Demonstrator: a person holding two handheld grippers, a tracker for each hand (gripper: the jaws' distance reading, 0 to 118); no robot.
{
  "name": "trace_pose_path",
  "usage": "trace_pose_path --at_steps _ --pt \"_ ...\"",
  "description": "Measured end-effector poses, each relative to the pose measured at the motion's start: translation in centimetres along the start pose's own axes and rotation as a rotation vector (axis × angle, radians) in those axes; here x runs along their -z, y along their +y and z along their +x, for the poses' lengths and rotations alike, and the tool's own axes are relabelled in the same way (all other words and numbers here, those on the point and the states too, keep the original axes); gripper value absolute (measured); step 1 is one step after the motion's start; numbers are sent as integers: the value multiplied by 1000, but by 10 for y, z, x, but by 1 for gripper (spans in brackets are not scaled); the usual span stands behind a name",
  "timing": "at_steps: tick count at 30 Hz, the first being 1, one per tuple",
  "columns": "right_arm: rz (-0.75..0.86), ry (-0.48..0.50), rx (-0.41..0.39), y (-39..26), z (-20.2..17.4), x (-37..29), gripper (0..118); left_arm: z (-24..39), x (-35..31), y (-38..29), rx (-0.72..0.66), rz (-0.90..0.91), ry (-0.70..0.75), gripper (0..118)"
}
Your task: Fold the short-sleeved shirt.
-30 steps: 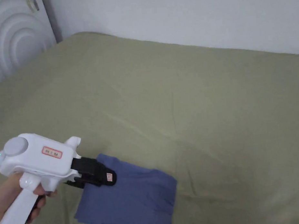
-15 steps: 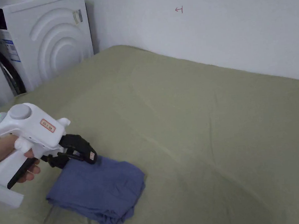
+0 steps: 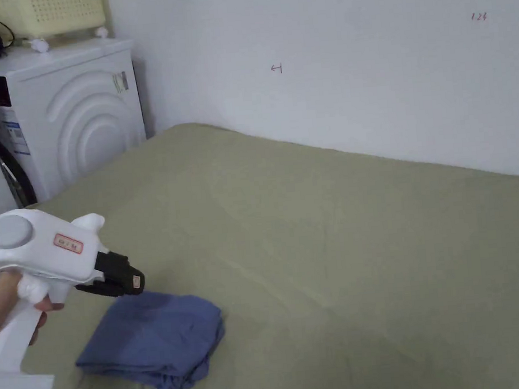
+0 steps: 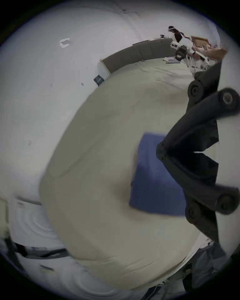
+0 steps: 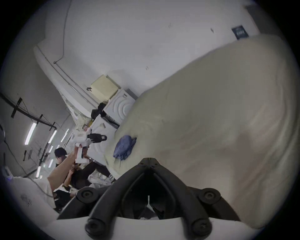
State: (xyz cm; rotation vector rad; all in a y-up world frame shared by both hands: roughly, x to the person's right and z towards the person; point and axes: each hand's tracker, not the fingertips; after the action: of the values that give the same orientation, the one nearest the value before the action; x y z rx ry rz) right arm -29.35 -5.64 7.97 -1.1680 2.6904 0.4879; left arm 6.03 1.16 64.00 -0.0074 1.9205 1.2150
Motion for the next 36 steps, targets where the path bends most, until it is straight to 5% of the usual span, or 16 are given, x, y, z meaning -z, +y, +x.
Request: trace_pose_path --at_steps 3,8,11,14,19,36 --pt "96 -68 -92 16 -20 -18 1 69 -8 -21 66 85 -74 0" --pt "280 -366 -380 37 -68 -35 1 208 -12 -72 128 331 -127 0" --pt "404 -641 -574 43 -93 -41 1 292 -12 -108 347 479 -21 0" --pt "516 -809 -654 49 -104 -51 1 345 -6 -133 443 608 18 0" --pt "550 -797 -636 65 -110 -76 1 391 2 -146 517 748 136 0" --pt "601 -752 -662 65 -123 -88 1 396 -19 -151 489 764 80 0"
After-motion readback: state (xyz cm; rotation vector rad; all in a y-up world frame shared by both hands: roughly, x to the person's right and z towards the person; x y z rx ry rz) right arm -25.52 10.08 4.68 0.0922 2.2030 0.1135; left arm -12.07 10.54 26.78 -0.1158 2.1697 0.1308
